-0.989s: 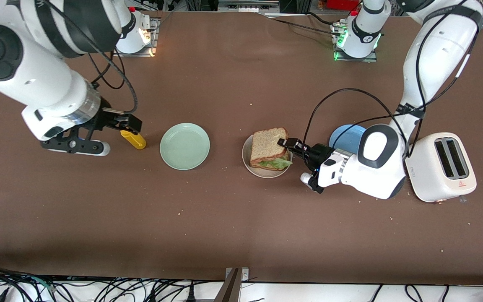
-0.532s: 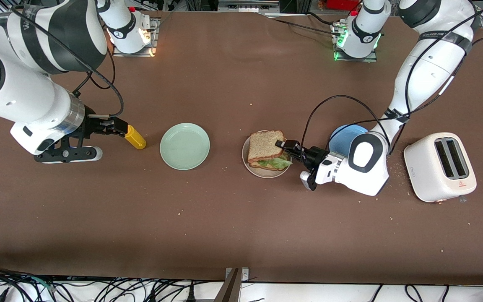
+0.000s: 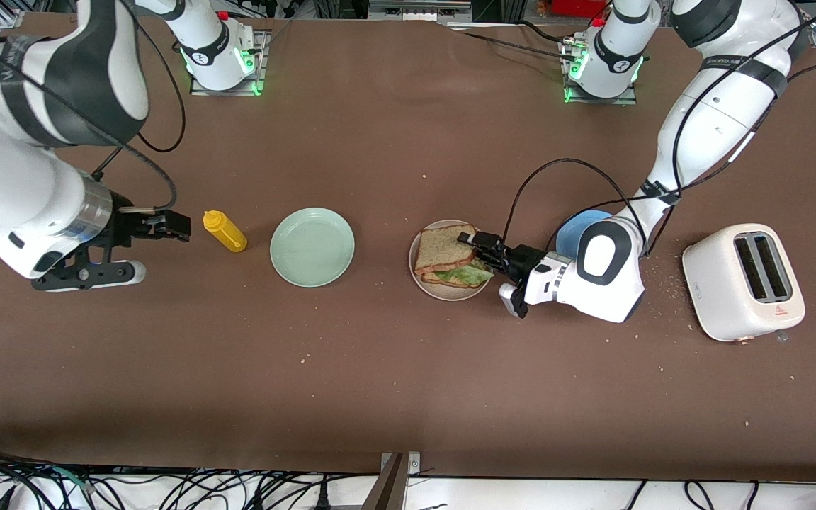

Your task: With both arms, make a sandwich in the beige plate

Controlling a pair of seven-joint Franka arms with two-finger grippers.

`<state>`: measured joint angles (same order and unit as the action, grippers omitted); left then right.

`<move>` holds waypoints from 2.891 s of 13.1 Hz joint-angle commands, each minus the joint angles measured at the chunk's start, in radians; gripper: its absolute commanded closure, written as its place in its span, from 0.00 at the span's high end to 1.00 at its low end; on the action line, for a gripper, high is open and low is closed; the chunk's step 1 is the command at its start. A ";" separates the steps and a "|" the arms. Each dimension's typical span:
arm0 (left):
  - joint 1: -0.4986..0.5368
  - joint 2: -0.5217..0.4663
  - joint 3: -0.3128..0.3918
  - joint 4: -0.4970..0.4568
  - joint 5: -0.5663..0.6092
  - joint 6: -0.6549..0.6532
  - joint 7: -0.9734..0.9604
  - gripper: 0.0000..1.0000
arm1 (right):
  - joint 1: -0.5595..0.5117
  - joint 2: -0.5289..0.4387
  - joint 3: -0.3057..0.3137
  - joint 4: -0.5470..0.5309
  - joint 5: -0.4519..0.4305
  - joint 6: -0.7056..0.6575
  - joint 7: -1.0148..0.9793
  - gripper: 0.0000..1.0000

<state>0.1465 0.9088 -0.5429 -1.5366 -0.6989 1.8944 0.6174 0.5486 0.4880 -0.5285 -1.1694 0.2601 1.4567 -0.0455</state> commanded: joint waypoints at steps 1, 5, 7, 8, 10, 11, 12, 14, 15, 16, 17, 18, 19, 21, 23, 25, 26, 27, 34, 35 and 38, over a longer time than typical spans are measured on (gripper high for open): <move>0.010 -0.042 0.001 -0.010 0.096 0.003 -0.008 1.00 | -0.113 -0.020 0.123 -0.012 -0.067 0.023 -0.014 0.99; 0.010 -0.129 -0.003 0.016 0.352 -0.072 -0.181 1.00 | -0.286 -0.118 0.367 -0.081 -0.218 0.036 0.001 0.99; 0.004 -0.192 -0.006 0.039 0.433 -0.135 -0.287 1.00 | -0.364 -0.161 0.474 -0.125 -0.268 0.051 0.044 0.99; 0.004 -0.244 -0.005 0.039 0.470 -0.150 -0.332 1.00 | -0.392 -0.187 0.490 -0.166 -0.272 0.080 0.042 0.99; 0.010 -0.357 -0.002 0.042 0.541 -0.211 -0.485 1.00 | -0.430 -0.268 0.490 -0.298 -0.275 0.184 0.029 0.99; 0.008 -0.410 -0.002 0.058 0.588 -0.260 -0.564 1.00 | -0.441 -0.287 0.490 -0.308 -0.289 0.198 0.027 0.99; 0.008 -0.456 -0.005 0.079 0.657 -0.320 -0.603 1.00 | -0.469 -0.287 0.499 -0.306 -0.303 0.204 0.029 0.99; 0.005 -0.555 -0.008 0.107 0.793 -0.376 -0.620 1.00 | -0.559 -0.279 0.598 -0.305 -0.302 0.220 0.027 0.99; 0.002 -0.617 0.010 0.101 0.827 -0.376 -0.640 1.00 | -0.578 -0.279 0.636 -0.303 -0.303 0.220 0.027 0.99; -0.010 -0.669 0.042 0.092 0.837 -0.380 -0.642 1.00 | -0.578 -0.275 0.640 -0.302 -0.302 0.220 0.029 0.99; -0.050 -0.691 0.126 0.090 0.816 -0.408 -0.640 1.00 | -0.578 -0.272 0.642 -0.302 -0.297 0.221 0.030 0.99; -0.167 -0.711 0.294 0.090 0.793 -0.410 -0.637 1.00 | -0.575 -0.258 0.642 -0.302 -0.291 0.223 0.038 0.99; -0.262 -0.714 0.440 0.090 0.751 -0.411 -0.637 1.00 | -0.570 -0.253 0.642 -0.302 -0.294 0.229 0.039 0.99; -0.271 -0.732 0.483 0.060 0.636 -0.391 -0.640 1.00 | -0.569 -0.250 0.644 -0.303 -0.289 0.249 0.044 0.99; -0.253 -0.807 0.483 -0.043 0.641 -0.269 -0.627 1.00 | -0.566 -0.252 0.645 -0.305 -0.289 0.244 0.042 1.00; -0.223 -0.866 0.475 -0.126 0.645 -0.204 -0.625 1.00 | -0.566 -0.255 0.644 -0.303 -0.289 0.232 0.029 1.00; -0.213 -0.883 0.469 -0.149 0.651 -0.204 -0.625 1.00 | -0.566 -0.255 0.644 -0.303 -0.289 0.228 0.032 1.00; -0.173 -0.927 0.433 -0.198 0.651 -0.202 -0.625 1.00 | -0.566 -0.255 0.644 -0.303 -0.289 0.228 0.035 1.00; -0.170 -0.984 0.419 -0.246 0.651 -0.178 -0.648 1.00 | -0.566 -0.255 0.645 -0.302 -0.285 0.229 0.044 1.00; -0.170 -0.985 0.420 -0.246 0.653 -0.186 -0.656 1.00 | -0.566 -0.255 0.645 -0.302 -0.285 0.228 0.044 1.00; -0.171 -0.985 0.419 -0.246 0.653 -0.187 -0.677 1.00 | -0.566 -0.256 0.645 -0.303 -0.285 0.228 0.044 1.00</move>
<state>-0.0133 -0.0566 -0.1314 -1.7683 -0.0354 1.7034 -0.0396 -0.0079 0.2474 0.1040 -1.4584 -0.0205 1.6861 -0.0127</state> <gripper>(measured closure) 0.000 0.000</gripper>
